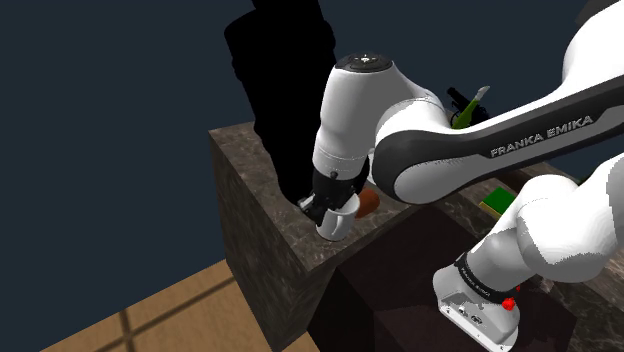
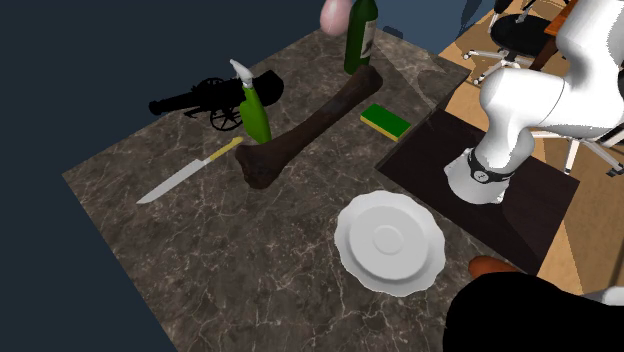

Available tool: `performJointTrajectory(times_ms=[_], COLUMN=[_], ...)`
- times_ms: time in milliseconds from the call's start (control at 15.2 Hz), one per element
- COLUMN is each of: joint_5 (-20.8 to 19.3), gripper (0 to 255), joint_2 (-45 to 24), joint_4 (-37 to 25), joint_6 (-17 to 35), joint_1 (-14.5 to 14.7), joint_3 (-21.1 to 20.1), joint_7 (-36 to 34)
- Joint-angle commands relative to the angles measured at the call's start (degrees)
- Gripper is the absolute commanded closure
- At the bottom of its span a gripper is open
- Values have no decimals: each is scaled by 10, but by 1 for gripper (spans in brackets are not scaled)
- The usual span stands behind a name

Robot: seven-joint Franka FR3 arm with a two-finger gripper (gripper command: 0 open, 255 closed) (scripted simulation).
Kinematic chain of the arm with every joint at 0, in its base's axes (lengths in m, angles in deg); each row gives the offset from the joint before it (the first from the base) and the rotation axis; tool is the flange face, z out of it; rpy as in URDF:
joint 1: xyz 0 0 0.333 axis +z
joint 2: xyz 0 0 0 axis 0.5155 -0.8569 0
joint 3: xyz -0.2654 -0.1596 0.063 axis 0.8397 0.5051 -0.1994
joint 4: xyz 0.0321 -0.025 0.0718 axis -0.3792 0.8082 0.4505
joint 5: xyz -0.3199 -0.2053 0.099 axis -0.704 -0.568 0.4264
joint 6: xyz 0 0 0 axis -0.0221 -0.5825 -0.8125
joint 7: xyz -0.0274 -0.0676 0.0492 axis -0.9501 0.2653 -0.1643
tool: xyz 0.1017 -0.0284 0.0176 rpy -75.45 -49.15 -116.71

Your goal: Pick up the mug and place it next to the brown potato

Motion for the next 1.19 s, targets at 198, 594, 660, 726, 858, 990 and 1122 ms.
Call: performJointTrajectory(times_ms=[198, 594, 660, 726, 858, 990, 1122], joint_5=[0, 3, 6, 8, 10, 10, 10], gripper=[0, 0, 0, 0, 0, 0, 0], joint_2=[-3, 5, 15, 25, 32, 32, 32], joint_4=[7, -5, -17, -29, -40, -40, -40], joint_6=[-4, -24, -46, -67, -84, -84, -84], joint_1=[-5, -4, -2, -1, -1, -1, -1], joint_3=[5, 7, 10, 13, 15, 16, 15], joint_7=[4, 5, 9, 11, 13, 13, 13])
